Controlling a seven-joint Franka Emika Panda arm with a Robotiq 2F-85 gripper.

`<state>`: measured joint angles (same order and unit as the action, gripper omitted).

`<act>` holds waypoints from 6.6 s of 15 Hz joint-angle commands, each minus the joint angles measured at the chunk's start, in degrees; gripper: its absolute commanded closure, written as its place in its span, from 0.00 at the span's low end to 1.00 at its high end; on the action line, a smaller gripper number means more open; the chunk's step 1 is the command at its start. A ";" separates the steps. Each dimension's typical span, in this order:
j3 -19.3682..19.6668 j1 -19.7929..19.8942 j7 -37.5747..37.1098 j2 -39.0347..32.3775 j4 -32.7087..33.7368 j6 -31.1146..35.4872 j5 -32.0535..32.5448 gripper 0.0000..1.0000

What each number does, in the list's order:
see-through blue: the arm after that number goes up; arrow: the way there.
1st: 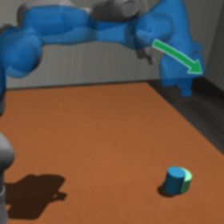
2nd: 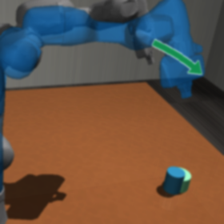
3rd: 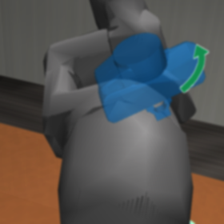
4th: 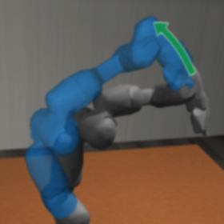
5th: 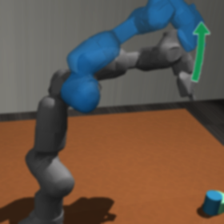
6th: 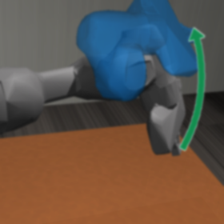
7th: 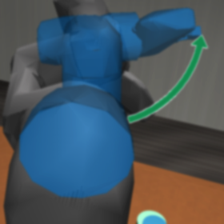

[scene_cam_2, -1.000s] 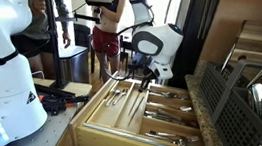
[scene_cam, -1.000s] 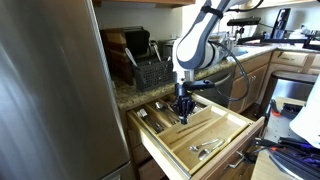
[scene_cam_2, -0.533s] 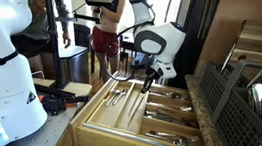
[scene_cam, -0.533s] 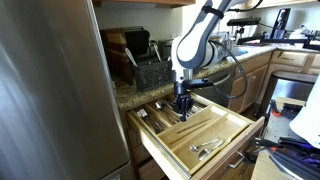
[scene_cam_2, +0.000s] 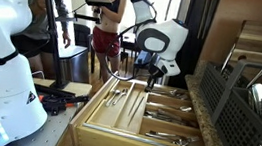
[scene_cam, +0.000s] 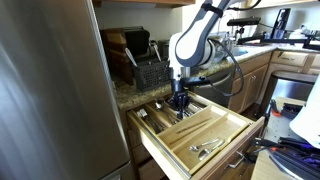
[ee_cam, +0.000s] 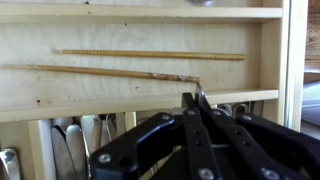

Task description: Take the spoon from the utensil holder and put it in the drawer with the other spoons

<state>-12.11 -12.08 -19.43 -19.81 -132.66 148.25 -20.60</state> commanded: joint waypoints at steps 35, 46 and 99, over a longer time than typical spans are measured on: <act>1.45 0.24 -0.50 -0.10 3.56 -8.28 0.35 0.96; 1.59 0.68 -0.13 -0.25 5.39 -13.07 -0.05 0.96; 3.39 2.35 2.18 -3.94 16.12 -32.98 -1.00 0.96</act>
<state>-9.12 -10.16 -18.10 -23.39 -117.64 117.41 -21.15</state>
